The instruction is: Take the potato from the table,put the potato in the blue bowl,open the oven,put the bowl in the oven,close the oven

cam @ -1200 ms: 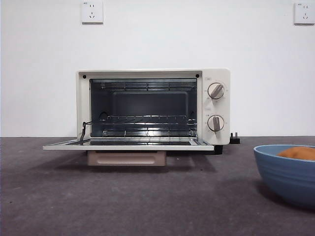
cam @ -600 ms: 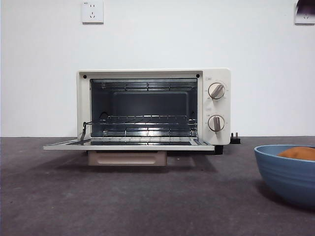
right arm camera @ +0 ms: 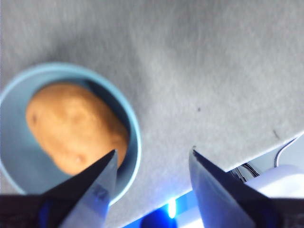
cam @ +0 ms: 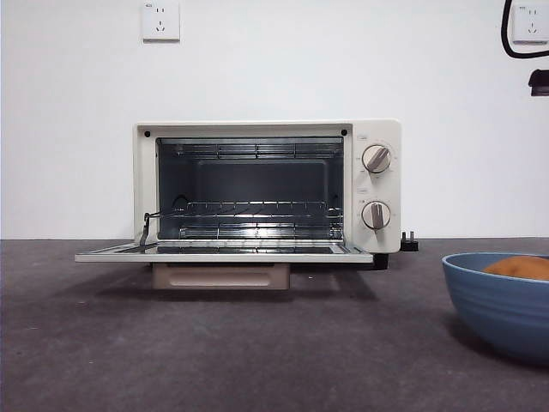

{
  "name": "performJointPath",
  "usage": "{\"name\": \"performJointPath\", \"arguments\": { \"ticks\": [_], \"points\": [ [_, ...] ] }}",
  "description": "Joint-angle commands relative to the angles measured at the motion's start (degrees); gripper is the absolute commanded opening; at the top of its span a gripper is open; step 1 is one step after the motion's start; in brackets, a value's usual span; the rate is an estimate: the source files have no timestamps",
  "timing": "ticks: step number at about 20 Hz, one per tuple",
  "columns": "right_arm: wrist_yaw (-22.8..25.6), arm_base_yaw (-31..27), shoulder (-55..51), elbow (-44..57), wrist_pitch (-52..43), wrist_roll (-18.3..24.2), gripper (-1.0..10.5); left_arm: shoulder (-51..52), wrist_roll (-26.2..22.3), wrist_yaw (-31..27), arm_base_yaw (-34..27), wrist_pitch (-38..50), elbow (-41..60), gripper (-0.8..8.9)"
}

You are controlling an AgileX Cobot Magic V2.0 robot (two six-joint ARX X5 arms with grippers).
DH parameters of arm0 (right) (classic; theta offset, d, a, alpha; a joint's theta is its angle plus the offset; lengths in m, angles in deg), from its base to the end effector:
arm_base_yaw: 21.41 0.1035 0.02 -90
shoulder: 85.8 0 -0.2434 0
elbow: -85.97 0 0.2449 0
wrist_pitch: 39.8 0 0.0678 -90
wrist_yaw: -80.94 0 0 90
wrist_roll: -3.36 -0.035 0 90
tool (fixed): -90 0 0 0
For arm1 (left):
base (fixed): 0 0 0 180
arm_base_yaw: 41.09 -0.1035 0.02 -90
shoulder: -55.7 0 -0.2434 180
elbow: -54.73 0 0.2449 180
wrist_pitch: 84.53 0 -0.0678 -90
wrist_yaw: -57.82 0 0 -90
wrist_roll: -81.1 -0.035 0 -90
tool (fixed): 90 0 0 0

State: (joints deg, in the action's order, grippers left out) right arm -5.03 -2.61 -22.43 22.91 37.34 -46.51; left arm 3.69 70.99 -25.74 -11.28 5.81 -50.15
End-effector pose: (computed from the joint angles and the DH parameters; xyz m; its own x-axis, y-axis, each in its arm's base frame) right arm 0.1694 0.0551 0.2195 0.2278 0.0033 -0.9737 0.5086 0.8523 0.1219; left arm 0.0850 -0.0532 0.4291 0.6347 -0.4929 -0.5951 0.6543 0.7526 0.0744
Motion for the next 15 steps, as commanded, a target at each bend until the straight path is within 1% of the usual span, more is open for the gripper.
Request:
{"name": "performJointPath", "arguments": {
  "ticks": [1,4,12,15],
  "points": [
    [-0.5,-1.0,1.2,0.4,-0.2,1.9,2.6,0.1,-0.6,-0.3,0.1,0.1,0.3,-0.05],
    [-1.2,-0.9,2.9,0.4,-1.6,2.7,2.6,0.1,-0.6,-0.3,0.1,0.1,0.3,-0.05],
    [-1.0,-0.9,10.6,0.4,-5.7,5.1,2.5,0.1,-0.6,-0.3,0.1,0.1,0.3,-0.05],
    [-1.0,-0.9,14.5,0.4,-6.8,5.3,2.5,0.1,-0.6,-0.3,0.1,0.1,0.3,-0.05]
  ]
}}
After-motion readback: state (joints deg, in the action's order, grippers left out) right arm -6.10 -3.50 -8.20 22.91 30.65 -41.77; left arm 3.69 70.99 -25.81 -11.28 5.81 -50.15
